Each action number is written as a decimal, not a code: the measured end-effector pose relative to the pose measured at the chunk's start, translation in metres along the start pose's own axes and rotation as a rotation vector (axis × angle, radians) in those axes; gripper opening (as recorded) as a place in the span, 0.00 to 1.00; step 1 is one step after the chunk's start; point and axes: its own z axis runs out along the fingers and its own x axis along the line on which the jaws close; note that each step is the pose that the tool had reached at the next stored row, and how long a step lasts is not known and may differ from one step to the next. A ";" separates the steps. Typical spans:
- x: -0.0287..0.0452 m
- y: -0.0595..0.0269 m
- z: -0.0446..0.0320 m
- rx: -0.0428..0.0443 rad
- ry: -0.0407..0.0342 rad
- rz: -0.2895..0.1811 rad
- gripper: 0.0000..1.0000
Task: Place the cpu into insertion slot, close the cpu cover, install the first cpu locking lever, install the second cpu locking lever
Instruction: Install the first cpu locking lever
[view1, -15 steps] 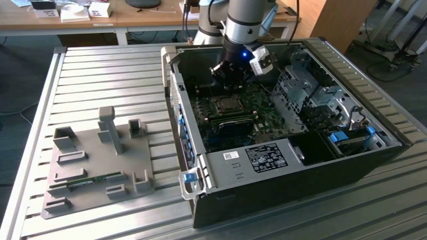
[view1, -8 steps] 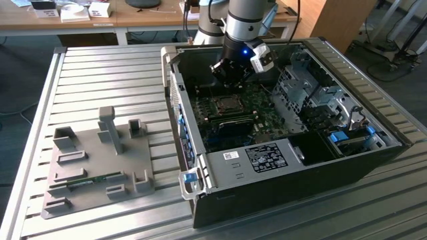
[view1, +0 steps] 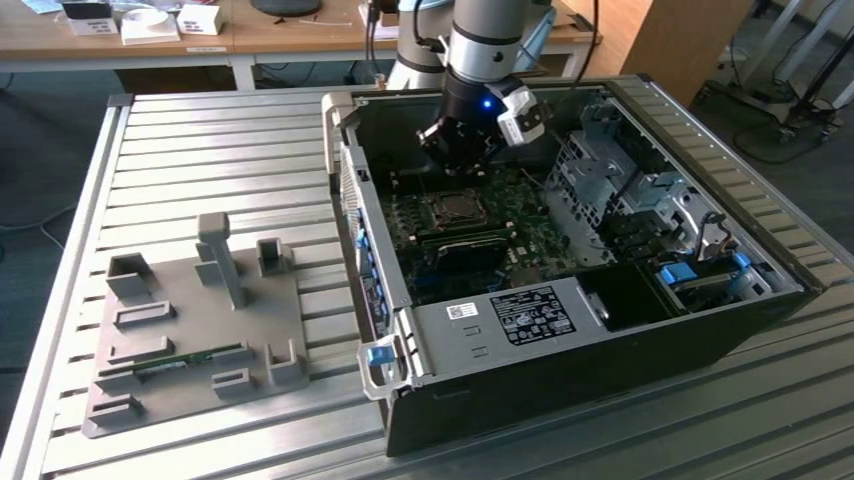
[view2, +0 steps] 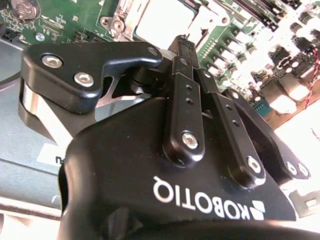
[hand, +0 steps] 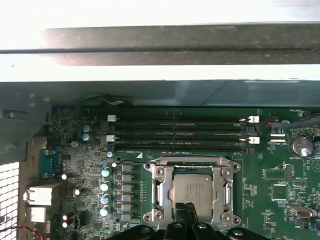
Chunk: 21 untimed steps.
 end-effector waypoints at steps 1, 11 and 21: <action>0.0012 0.0000 0.0000 0.0000 -0.0004 0.000 0.11; 0.0063 0.0000 -0.0012 0.0001 -0.0022 0.000 0.11; 0.0077 0.0001 -0.0023 0.0000 -0.0030 0.000 0.11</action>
